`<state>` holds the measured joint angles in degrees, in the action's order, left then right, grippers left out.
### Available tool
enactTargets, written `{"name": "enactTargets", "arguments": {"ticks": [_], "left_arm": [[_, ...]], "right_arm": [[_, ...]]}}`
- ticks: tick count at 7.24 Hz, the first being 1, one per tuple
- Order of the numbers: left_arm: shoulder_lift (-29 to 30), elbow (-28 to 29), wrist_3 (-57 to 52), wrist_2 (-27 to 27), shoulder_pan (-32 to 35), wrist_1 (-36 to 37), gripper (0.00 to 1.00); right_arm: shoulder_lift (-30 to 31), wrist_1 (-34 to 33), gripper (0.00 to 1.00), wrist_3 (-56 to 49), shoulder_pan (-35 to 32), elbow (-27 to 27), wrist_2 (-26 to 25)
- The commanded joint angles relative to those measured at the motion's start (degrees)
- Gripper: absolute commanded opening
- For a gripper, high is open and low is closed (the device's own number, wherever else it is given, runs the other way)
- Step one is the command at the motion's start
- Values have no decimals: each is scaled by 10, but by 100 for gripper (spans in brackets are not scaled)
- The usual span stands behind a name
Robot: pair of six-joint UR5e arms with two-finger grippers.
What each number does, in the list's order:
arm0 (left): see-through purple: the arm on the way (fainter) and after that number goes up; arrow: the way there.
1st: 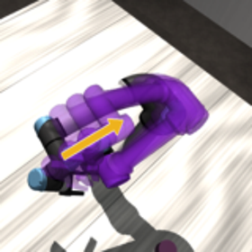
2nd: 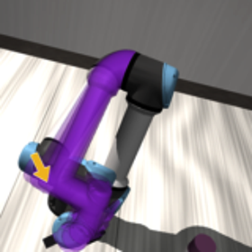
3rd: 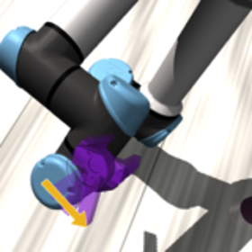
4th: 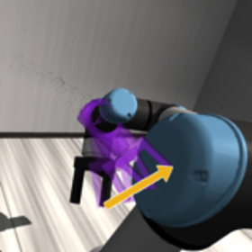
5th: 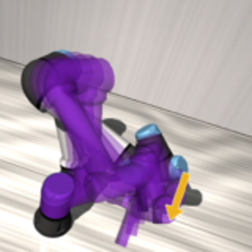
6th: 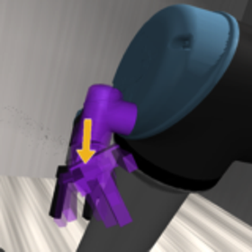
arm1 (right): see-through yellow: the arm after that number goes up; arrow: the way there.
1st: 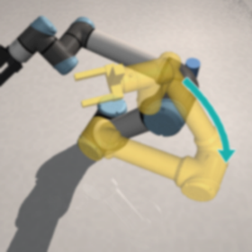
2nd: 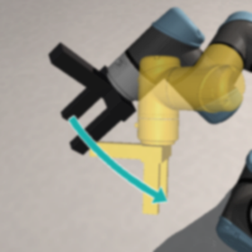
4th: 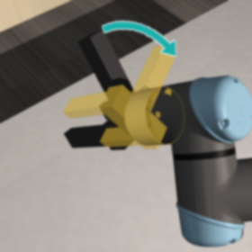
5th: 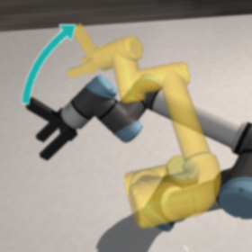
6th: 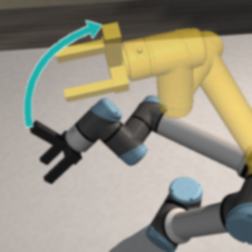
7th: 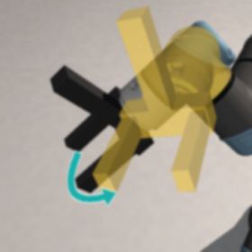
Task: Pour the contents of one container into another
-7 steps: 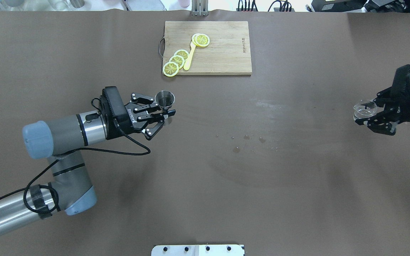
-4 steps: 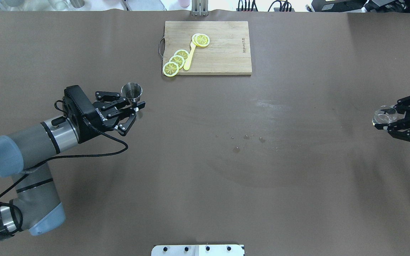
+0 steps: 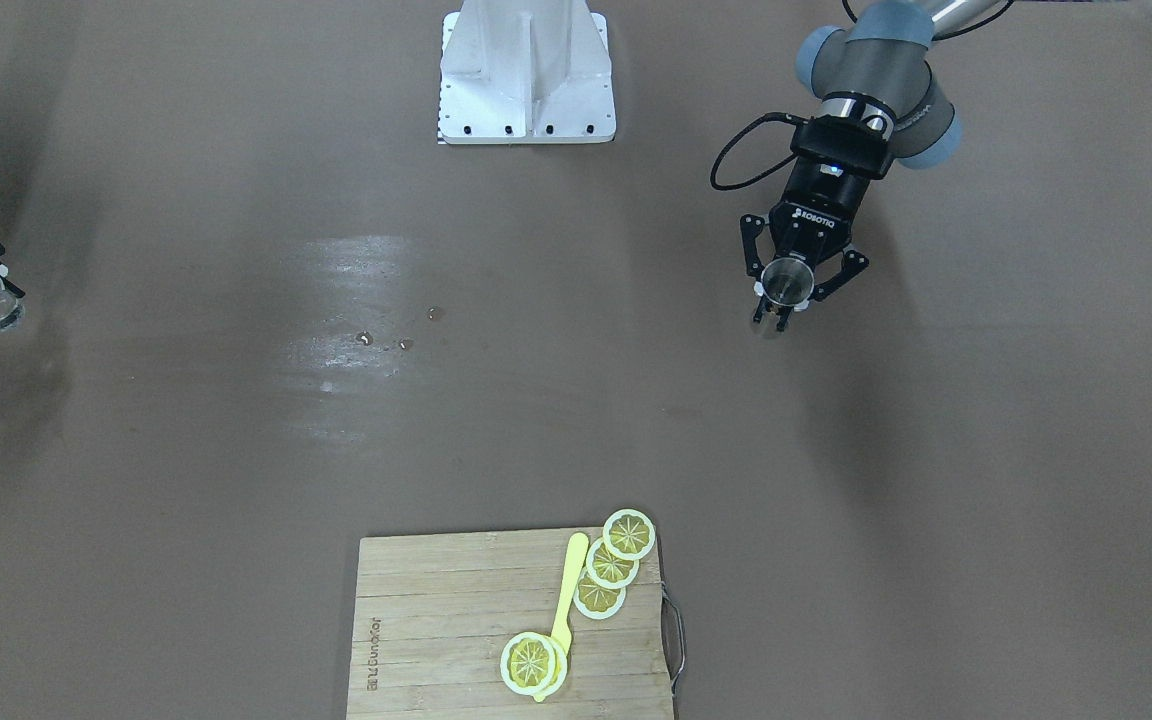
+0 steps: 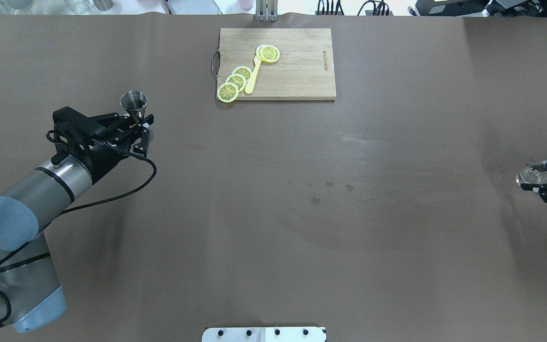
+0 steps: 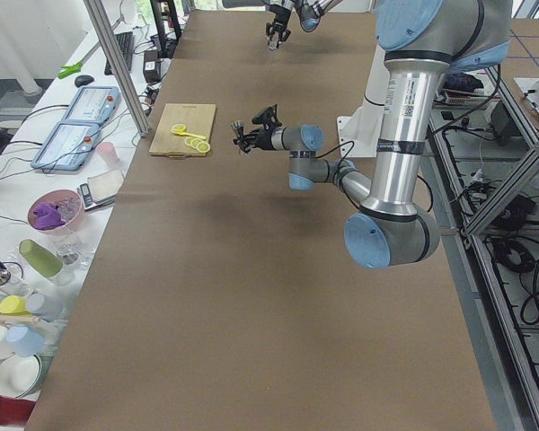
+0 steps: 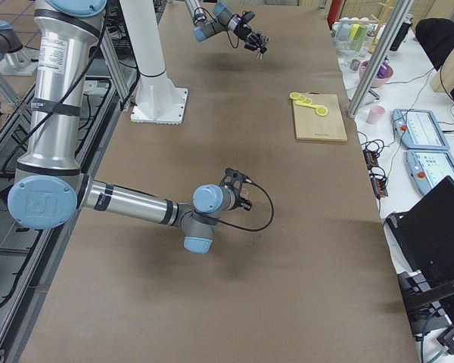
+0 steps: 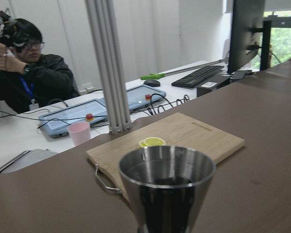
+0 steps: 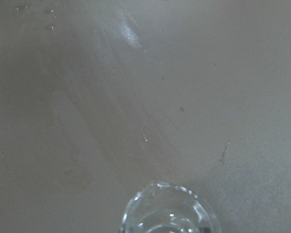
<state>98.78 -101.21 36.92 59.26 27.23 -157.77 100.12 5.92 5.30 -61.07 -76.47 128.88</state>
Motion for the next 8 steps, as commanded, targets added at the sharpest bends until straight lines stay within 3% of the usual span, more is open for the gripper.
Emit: {"name": "enactTargets", "arguments": {"ticks": [1, 4, 7, 8], "left_arm": [[-20, 0, 94, -76, -10, 33, 0], [-53, 0, 144, -134, -24, 57, 0], [-76, 14, 172, -214, -58, 74, 0], [-71, 31, 199, -219, -58, 80, 0]], "right_arm": [[-7, 94, 0, 36, 0, 74, -17], [-74, 99, 0, 48, 1, 132, -33], [-111, 99, 0, 72, 30, 134, -56], [-115, 99, 0, 88, 46, 135, -70]]}}
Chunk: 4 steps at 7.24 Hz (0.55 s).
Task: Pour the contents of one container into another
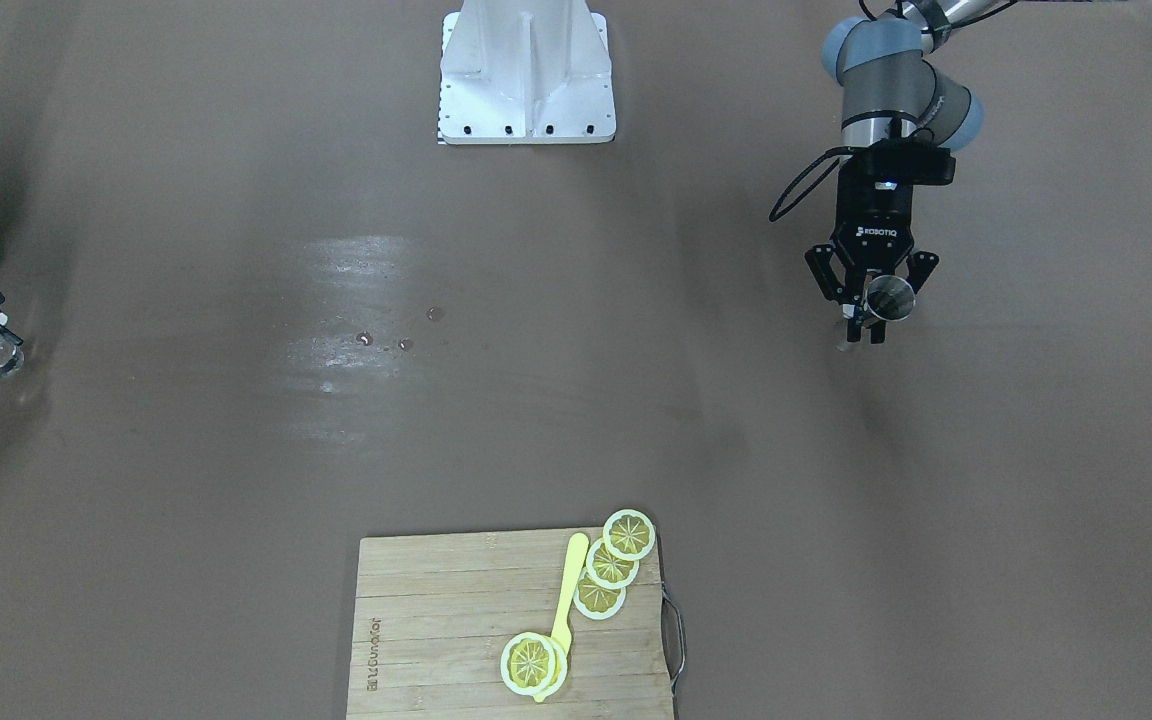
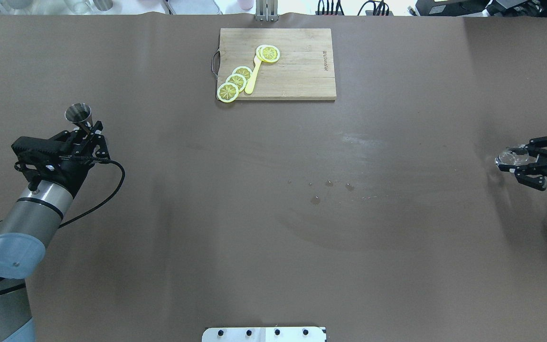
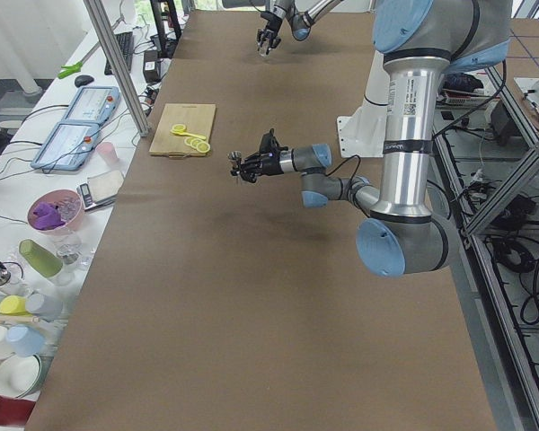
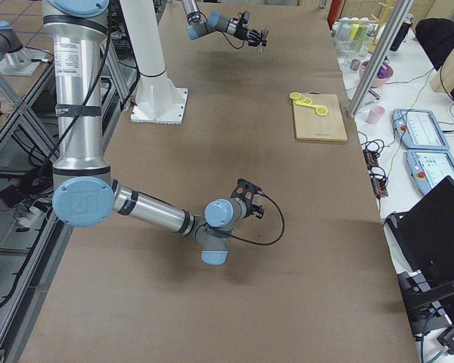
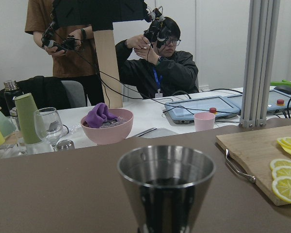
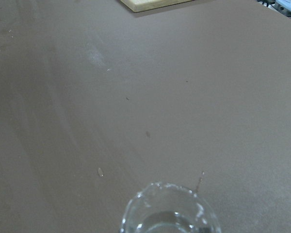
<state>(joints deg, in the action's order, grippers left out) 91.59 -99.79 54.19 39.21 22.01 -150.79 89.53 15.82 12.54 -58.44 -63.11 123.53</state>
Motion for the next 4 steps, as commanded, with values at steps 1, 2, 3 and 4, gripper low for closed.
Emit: {"name": "enactTargets", "arguments": {"ticks": [1, 2, 3, 4], "left_arm": [[19, 50, 30, -31, -5, 10, 0], [35, 77, 39, -46, -5, 10, 3], [44, 86, 56, -48, -5, 12, 8], [53, 99, 82, -49, -5, 12, 9]], "right_arm": [[-10, 1, 0, 20, 34, -1, -29], [-12, 1, 0, 25, 42, 0, -34], [-14, 1, 0, 26, 44, 0, -36], [-14, 1, 0, 26, 46, 1, -36]]}}
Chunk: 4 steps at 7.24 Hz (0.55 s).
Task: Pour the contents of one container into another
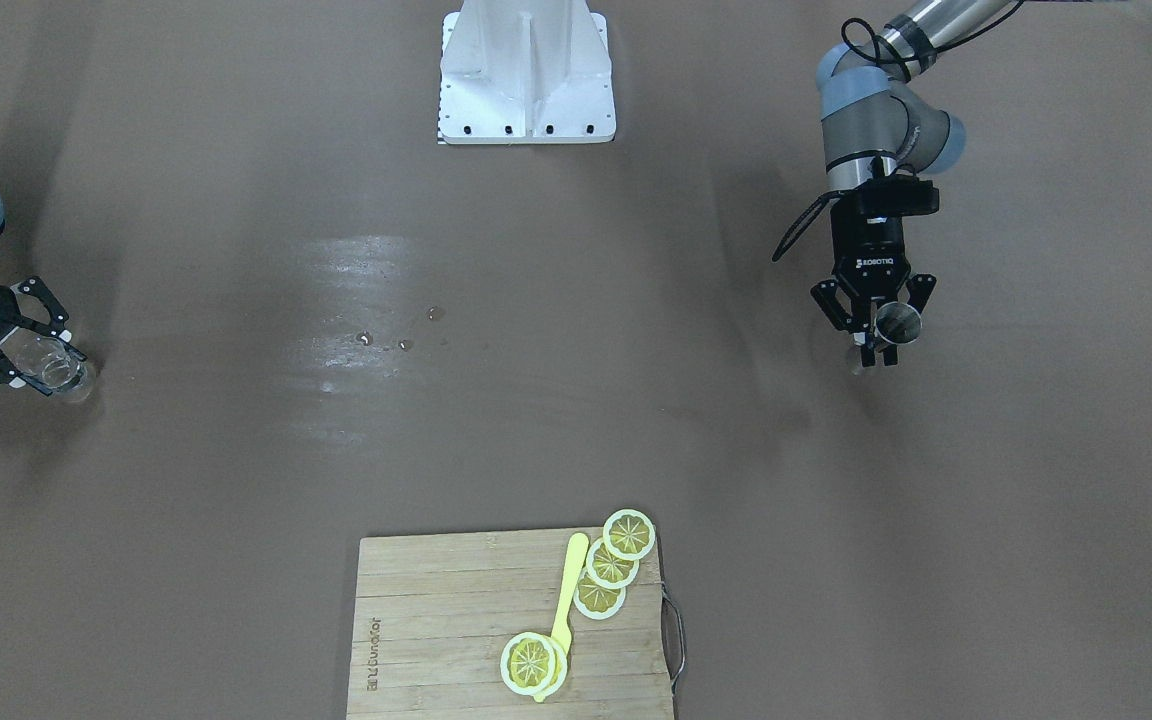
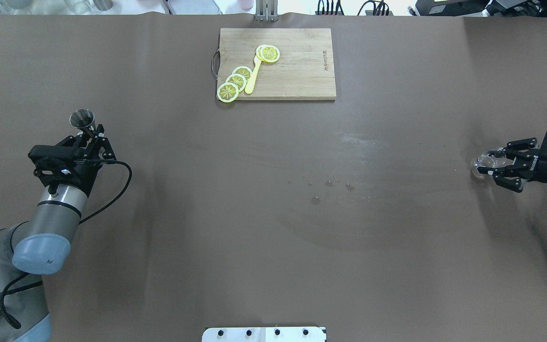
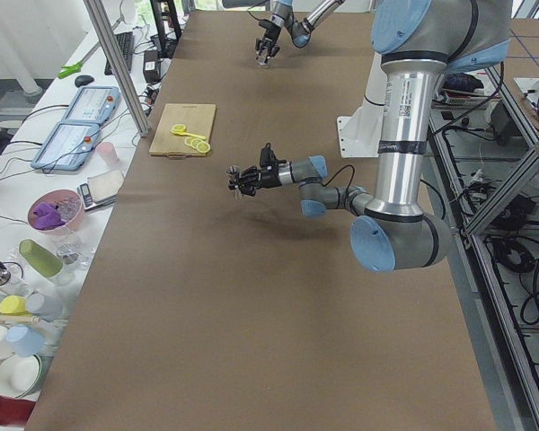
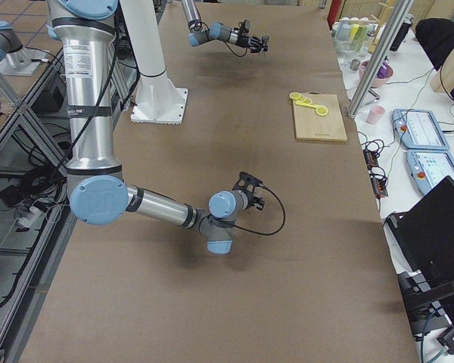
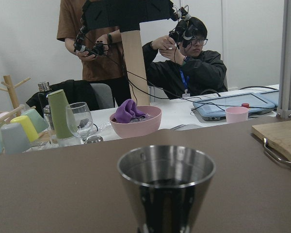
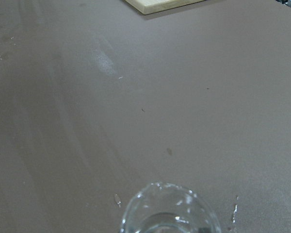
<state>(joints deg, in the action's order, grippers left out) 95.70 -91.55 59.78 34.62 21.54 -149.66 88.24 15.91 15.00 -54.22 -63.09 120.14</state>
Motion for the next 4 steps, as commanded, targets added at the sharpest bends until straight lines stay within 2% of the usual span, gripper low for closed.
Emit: {"name": "enactTargets", "arguments": {"ticks": [1, 2, 4], "left_arm": [[12, 20, 39, -3, 0, 2, 10], [12, 20, 49, -4, -1, 10, 12], [24, 20, 133, -48, -1, 111, 12]], "right_arm": [[-1, 0, 0, 1, 5, 3, -2], [-2, 0, 0, 1, 7, 4, -2], [-2, 0, 0, 1, 9, 4, -2]]}}
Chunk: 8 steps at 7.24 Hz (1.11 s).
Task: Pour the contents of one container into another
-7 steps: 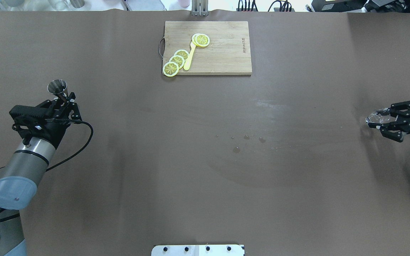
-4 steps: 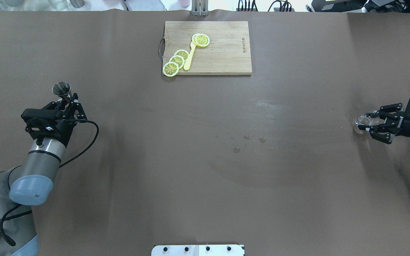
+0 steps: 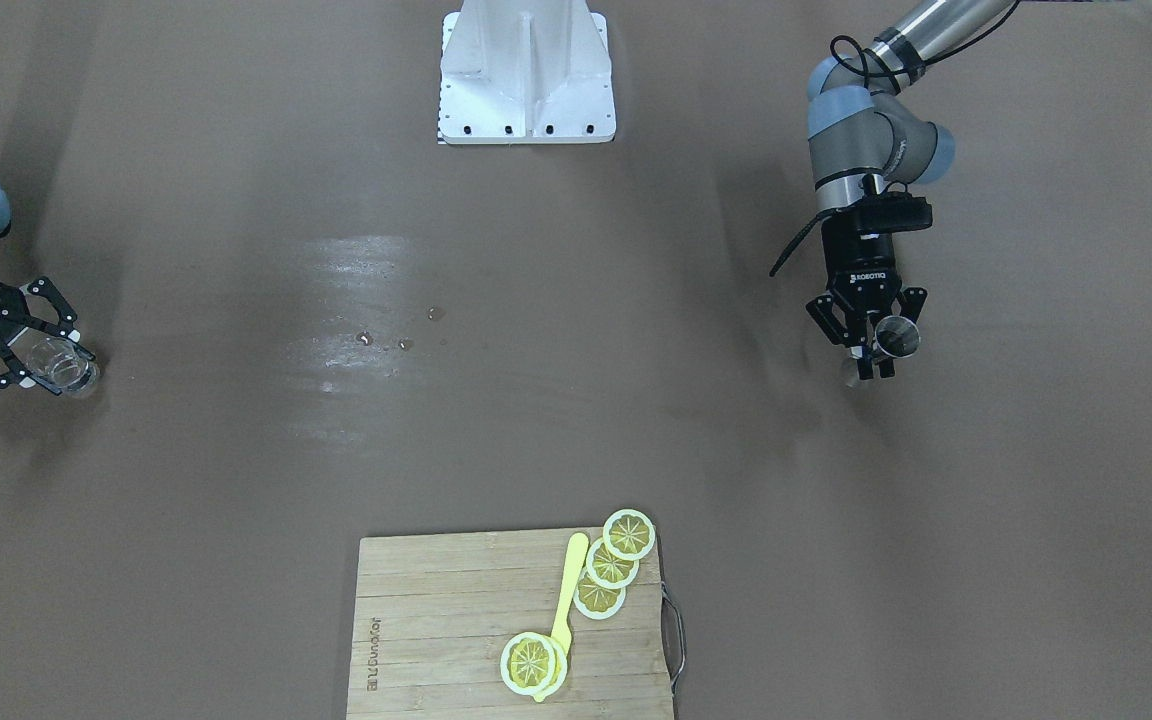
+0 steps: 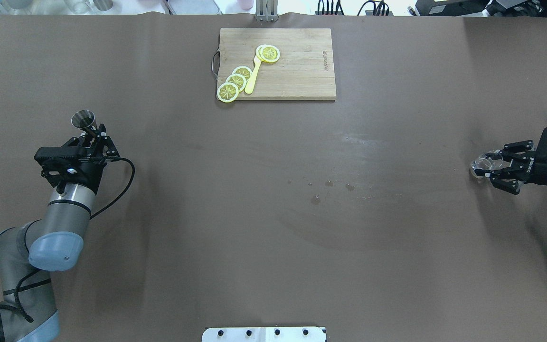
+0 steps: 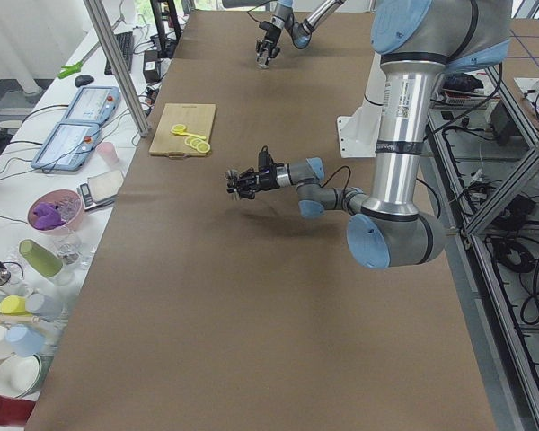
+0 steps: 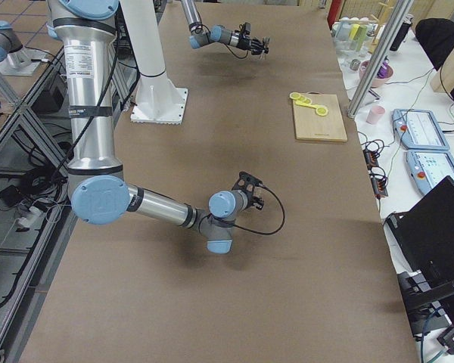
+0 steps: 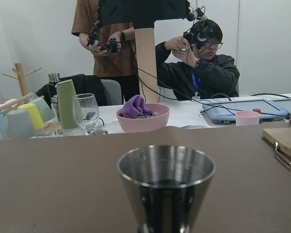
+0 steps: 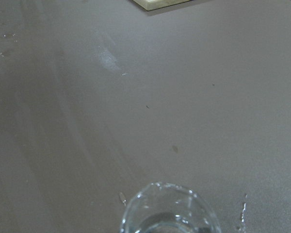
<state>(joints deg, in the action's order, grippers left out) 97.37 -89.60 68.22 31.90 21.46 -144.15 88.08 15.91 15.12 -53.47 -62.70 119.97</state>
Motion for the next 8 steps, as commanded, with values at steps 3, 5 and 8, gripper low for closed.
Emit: {"name": "enactTargets", "arguments": {"ticks": [3, 5, 8], "left_arm": [[12, 1, 81, -22, 0, 78, 17], [13, 5, 104, -22, 0, 91, 22], [19, 8, 118, -16, -5, 91, 32]], "right_arm": [[-8, -1, 32, 0, 4, 2, 0], [-7, 0, 100, 1, 4, 1, 0], [3, 3, 100, 16, 1, -9, 8]]}}
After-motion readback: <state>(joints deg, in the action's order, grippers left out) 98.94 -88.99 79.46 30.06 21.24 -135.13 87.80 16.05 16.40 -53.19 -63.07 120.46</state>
